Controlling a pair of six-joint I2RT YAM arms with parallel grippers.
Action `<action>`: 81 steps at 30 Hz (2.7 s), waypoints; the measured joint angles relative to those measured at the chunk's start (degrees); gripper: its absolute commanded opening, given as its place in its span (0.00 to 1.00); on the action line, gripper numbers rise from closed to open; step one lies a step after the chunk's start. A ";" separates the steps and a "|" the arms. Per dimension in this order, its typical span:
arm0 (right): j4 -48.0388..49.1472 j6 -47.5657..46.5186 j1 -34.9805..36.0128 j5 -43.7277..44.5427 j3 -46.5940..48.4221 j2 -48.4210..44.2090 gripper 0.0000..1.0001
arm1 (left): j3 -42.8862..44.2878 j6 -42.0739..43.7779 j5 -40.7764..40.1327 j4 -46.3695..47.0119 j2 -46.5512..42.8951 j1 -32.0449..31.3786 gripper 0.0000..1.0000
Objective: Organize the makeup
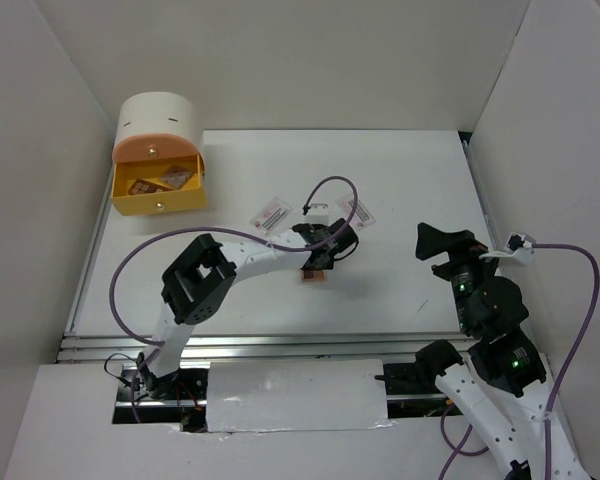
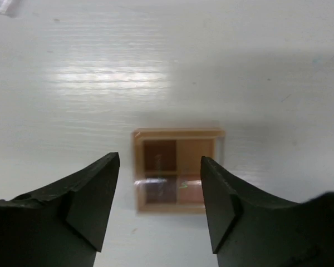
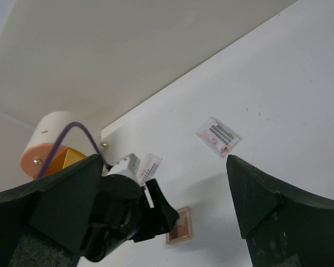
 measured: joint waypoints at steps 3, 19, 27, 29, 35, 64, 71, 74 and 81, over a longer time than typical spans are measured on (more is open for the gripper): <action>0.13 0.00 0.00 -0.13 0.00 0.72 1.00 | -3.61 0.48 -0.22 -0.74 -5.03 0.81 0.37; 2.23 0.00 0.00 -0.87 -1.09 2.86 1.00 | -8.70 3.45 2.51 2.49 -8.61 3.02 0.94; 2.36 -0.02 0.00 -0.87 -1.09 3.02 1.00 | -4.31 3.41 7.21 3.10 -5.70 -0.39 0.99; 2.36 -0.07 0.00 -0.90 -1.09 3.02 1.00 | -2.95 3.30 7.76 3.13 -4.15 -0.46 0.99; 2.43 -0.24 0.00 -0.90 -1.09 3.02 1.00 | -2.54 2.80 7.74 1.44 -0.55 -0.46 0.99; 4.98 -0.87 0.00 -3.54 -2.91 3.13 1.00 | -6.19 21.18 -0.46 14.93 -26.71 25.68 0.50; 5.38 -1.14 0.00 -4.68 -3.02 3.48 1.00 | -9.62 34.03 -1.55 31.61 -31.21 37.92 0.52; 5.55 -1.36 0.00 -5.42 -3.04 3.41 1.00 | -11.65 38.56 -1.03 36.17 -30.80 41.33 0.53; 5.64 -1.57 0.00 -6.21 -3.04 3.48 1.00 | -17.22 43.69 3.50 43.43 -30.51 49.68 0.55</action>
